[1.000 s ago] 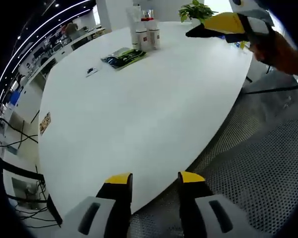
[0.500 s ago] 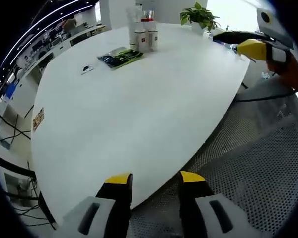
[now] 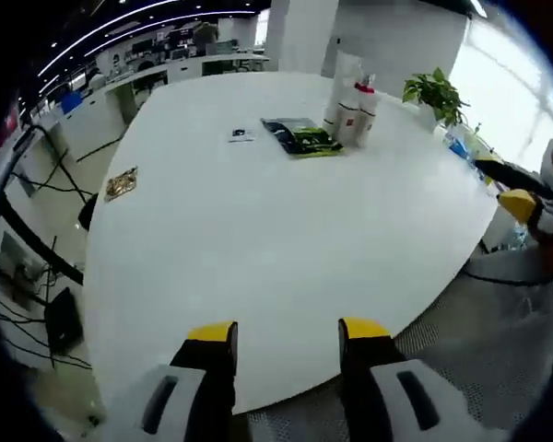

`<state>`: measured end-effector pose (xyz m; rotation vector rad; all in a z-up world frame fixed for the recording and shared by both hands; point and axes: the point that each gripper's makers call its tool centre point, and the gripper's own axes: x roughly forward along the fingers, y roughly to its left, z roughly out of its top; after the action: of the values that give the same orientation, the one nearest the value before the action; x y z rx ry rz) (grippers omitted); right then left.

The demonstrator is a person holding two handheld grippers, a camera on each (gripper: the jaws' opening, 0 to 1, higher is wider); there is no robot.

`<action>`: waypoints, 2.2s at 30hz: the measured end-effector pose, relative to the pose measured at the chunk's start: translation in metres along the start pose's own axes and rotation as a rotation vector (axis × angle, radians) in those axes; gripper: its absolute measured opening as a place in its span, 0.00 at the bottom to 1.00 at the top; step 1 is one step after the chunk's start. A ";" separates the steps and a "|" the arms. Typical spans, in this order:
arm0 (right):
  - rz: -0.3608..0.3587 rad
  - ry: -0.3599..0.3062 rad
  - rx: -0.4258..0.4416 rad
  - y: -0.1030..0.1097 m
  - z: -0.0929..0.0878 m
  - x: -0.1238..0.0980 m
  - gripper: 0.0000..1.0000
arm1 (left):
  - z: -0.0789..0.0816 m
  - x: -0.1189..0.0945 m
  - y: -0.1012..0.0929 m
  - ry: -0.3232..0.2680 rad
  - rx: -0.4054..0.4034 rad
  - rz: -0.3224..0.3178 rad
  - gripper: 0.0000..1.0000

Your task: Arrange the skincare products in the storage area until every visible bottle or jar stands upright without overlapping.

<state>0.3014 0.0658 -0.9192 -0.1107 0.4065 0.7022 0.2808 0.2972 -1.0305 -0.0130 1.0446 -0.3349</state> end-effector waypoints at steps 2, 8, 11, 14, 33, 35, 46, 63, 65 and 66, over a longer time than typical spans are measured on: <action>-0.007 -0.002 -0.026 0.001 0.001 0.001 0.44 | 0.004 0.000 0.014 0.007 0.013 0.029 0.46; -0.003 -0.008 -0.089 0.007 0.002 0.002 0.43 | 0.040 0.008 0.058 -0.023 -0.050 0.079 0.49; -0.011 -0.006 -0.105 0.007 0.002 0.002 0.44 | 0.058 0.016 0.073 -0.020 -0.029 0.099 0.51; -0.024 0.009 -0.108 0.003 -0.001 0.004 0.44 | 0.077 0.026 0.089 -0.025 -0.042 0.126 0.56; -0.045 0.071 -0.117 -0.003 -0.014 0.008 0.43 | 0.154 0.086 0.168 -0.081 -0.151 0.249 0.69; -0.040 0.069 -0.134 -0.001 -0.013 0.009 0.42 | 0.158 0.091 0.178 -0.075 -0.152 0.258 0.69; -0.024 0.110 -0.132 0.002 -0.022 0.013 0.42 | 0.171 0.110 0.201 -0.070 -0.166 0.262 0.64; -0.025 0.108 -0.116 0.001 -0.022 0.012 0.41 | 0.165 0.107 0.204 -0.086 -0.088 0.212 0.59; -0.021 0.107 -0.114 0.001 -0.022 0.012 0.41 | 0.164 0.105 0.203 -0.079 -0.081 0.205 0.54; -0.022 0.107 -0.115 0.001 -0.022 0.012 0.41 | 0.162 0.104 0.203 -0.074 -0.087 0.202 0.48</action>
<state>0.3015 0.0689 -0.9438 -0.2622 0.4665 0.7002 0.5200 0.4370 -1.0699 0.0023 0.9768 -0.1052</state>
